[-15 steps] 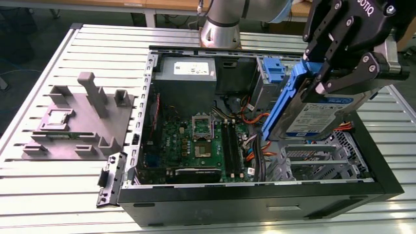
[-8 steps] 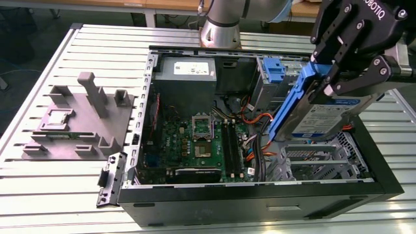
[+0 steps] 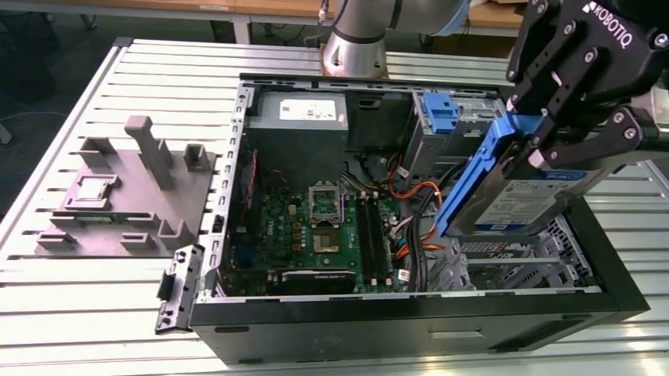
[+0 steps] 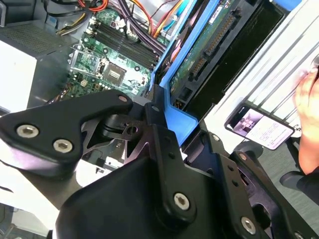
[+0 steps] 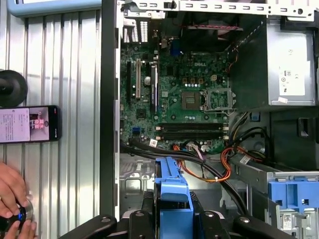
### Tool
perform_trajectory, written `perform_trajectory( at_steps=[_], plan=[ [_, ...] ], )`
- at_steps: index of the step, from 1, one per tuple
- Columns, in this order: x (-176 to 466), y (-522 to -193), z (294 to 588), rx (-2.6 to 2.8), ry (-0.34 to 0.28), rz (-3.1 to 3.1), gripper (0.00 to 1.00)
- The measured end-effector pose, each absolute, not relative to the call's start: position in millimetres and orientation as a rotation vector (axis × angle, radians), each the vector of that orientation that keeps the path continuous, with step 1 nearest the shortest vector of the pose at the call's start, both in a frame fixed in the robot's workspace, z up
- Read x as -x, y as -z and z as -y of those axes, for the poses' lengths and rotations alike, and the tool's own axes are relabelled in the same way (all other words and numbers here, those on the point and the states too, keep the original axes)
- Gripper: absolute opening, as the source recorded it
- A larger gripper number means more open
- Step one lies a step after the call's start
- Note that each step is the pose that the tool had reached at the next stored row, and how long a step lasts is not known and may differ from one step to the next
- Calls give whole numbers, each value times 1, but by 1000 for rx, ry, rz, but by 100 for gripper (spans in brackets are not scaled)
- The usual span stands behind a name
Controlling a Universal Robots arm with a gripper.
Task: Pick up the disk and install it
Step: 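Insert the disk into the insertion slot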
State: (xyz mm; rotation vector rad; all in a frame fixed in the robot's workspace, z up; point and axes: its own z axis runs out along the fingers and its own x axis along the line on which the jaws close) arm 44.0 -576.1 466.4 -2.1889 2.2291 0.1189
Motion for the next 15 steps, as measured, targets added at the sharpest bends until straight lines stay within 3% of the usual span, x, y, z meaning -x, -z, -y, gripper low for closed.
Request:
perform_trajectory(
  at_steps=[15],
  plan=[
    [-69, -459, 580, 2196, -119, -2222, 36]
  ],
)
